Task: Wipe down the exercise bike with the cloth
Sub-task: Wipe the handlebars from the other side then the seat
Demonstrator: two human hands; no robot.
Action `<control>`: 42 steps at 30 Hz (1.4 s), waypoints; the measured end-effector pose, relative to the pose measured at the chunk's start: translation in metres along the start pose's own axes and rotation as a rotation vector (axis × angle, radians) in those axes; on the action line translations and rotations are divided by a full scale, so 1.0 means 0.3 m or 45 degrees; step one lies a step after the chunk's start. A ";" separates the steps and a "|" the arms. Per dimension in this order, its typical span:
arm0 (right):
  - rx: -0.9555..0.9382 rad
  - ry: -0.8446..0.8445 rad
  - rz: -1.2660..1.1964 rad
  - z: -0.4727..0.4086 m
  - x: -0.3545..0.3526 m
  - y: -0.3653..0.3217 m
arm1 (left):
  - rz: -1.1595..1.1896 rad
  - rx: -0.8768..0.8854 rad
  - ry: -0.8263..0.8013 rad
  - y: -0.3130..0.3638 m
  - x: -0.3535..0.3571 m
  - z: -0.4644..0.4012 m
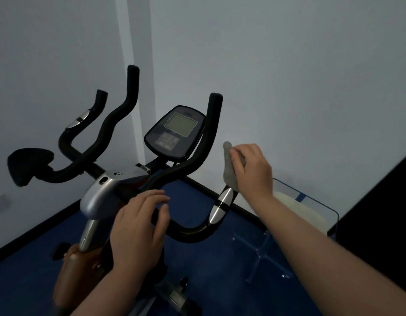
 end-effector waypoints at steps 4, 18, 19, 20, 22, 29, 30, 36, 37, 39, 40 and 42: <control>0.360 0.176 -0.080 0.119 0.065 -0.009 | 0.014 0.011 0.038 -0.012 0.004 0.005; 0.402 -0.044 -0.017 0.086 0.010 0.045 | -0.004 0.002 0.035 0.005 -0.011 0.003; 0.416 -0.093 0.030 0.082 0.000 0.036 | -0.016 0.010 0.032 0.009 -0.014 0.003; 0.412 -0.171 0.117 0.075 -0.015 0.028 | -0.026 0.020 0.024 0.011 -0.017 0.004; 0.407 -0.297 0.323 0.080 -0.053 0.025 | -0.029 0.042 0.012 0.013 -0.022 0.004; 0.671 -0.329 -0.220 0.327 -0.168 -0.012 | 0.098 0.134 -0.033 0.014 -0.027 0.011; 0.773 -0.325 -0.340 0.355 -0.174 -0.016 | 0.171 0.142 -0.051 0.017 -0.030 0.016; 1.153 -0.536 -0.763 0.464 -0.172 -0.051 | 0.683 0.355 -0.280 0.162 -0.071 0.054; 1.171 -0.586 -0.795 0.483 -0.171 -0.059 | 0.662 0.405 -0.314 0.204 -0.073 0.071; 1.211 -0.690 -0.876 0.522 -0.167 -0.077 | 0.606 0.445 -0.326 0.269 -0.079 0.108; 1.240 -0.748 -0.927 0.544 -0.168 -0.083 | 0.577 0.452 -0.307 0.292 -0.086 0.125; 1.255 -0.879 -0.996 0.580 -0.180 -0.092 | 0.546 0.472 -0.252 0.322 -0.106 0.157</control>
Point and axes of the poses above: each hand's wrist, its own z-axis away from the middle knuckle, its own x-axis out of the palm, y = z × x, the point moved 6 cm from there along -z, towards the middle knuckle, and after that the axes turned 7 degrees about x, right-handed, at the moved point
